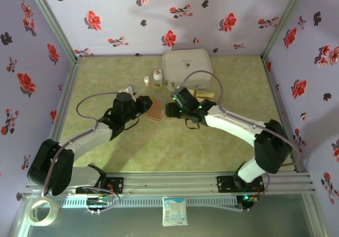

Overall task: Put the credit cards into the card holder
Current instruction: Open the button on the card holder, then open the card holder at the center of the table.

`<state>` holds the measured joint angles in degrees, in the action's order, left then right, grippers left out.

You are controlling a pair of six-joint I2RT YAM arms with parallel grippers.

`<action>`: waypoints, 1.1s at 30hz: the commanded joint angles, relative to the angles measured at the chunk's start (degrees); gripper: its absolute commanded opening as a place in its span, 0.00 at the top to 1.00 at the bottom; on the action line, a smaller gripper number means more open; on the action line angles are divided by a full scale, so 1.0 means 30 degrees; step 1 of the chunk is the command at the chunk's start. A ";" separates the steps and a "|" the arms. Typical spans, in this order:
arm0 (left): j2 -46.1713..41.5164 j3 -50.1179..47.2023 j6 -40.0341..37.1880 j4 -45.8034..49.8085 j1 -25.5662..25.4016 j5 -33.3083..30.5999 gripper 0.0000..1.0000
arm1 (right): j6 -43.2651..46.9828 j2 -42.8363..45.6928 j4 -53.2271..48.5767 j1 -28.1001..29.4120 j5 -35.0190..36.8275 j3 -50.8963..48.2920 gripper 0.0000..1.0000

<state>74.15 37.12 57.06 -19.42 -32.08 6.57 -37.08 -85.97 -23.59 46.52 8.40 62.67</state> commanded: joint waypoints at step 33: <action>0.0983 0.0163 -0.0913 -0.0653 -0.0302 0.0059 0.98 | -0.1180 -0.1977 0.3774 -0.0968 -0.6490 0.0969 1.00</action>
<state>76.14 37.89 55.11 -19.31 -32.53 6.61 -41.10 -93.41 -13.28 43.92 -10.24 65.36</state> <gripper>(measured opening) 0.110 0.042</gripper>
